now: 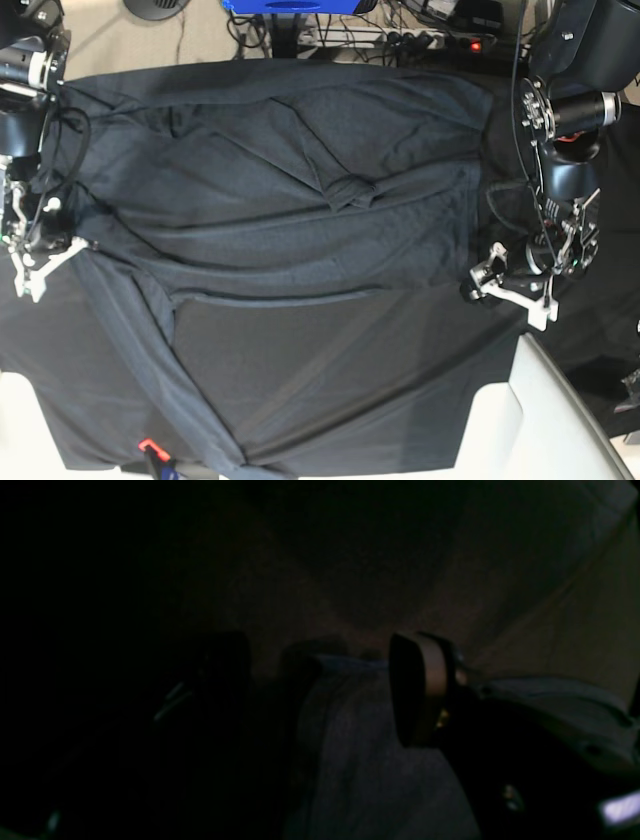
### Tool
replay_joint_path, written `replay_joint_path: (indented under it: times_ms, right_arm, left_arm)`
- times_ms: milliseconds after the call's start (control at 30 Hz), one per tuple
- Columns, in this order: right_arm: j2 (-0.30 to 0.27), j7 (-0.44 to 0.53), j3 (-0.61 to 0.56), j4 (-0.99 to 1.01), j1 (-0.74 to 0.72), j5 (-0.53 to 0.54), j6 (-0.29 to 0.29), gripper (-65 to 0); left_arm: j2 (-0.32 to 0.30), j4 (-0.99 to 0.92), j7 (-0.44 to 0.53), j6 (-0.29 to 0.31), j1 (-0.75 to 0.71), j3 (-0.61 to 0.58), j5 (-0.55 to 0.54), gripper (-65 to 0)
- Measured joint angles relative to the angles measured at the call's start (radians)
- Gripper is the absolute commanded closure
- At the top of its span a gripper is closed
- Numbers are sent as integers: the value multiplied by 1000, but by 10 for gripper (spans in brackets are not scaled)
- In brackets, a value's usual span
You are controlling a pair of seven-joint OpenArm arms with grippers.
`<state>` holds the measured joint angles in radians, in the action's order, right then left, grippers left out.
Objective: Fold the T-shirt properly
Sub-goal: 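Drag both grasped side edges toward the hem with both grippers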
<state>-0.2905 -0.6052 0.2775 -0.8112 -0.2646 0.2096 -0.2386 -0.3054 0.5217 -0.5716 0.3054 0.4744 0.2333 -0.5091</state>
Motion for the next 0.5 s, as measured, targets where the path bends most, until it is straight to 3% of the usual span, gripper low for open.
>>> replay_joint_path:
  times_ms: [333,400,500]
  right_arm:
    - [0,-3,0,0,0,3,0,0]
    - [0,-3,0,0,0,3,0,0]
    - [-1,-3,0,0,0,3,0,0]
  left_arm:
    - [39,-8,51,9,4,-26,-3,-402]
    - [39,-21,76,8,2,-29,0,-313]
    - [36,-61,122,5,4,-27,-2,-114]
